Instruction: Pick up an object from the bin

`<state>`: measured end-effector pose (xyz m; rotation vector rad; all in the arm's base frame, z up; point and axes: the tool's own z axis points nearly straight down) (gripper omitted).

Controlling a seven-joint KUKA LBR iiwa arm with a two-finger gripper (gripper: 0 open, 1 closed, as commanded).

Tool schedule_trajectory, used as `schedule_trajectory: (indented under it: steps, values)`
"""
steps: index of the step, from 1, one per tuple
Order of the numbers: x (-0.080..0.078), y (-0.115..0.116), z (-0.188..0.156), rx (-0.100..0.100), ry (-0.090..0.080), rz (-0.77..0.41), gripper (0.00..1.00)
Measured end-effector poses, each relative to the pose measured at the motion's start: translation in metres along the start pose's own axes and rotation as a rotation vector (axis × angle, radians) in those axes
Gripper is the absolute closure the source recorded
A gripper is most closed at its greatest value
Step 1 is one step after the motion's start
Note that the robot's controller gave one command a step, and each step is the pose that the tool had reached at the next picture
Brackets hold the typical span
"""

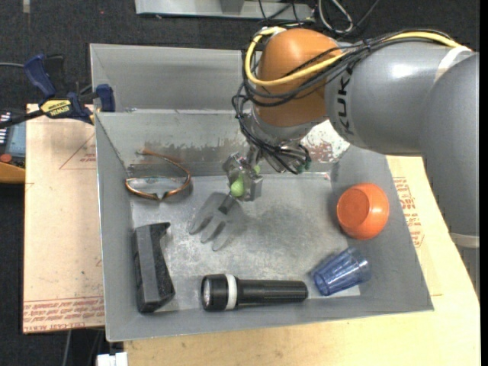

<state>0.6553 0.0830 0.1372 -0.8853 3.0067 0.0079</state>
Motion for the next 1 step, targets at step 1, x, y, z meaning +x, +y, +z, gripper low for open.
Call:
schedule_trajectory:
  steps: [1]
  values:
    - [-0.0007,0.0004,-0.0305,0.0,-0.002,0.002,1.0]
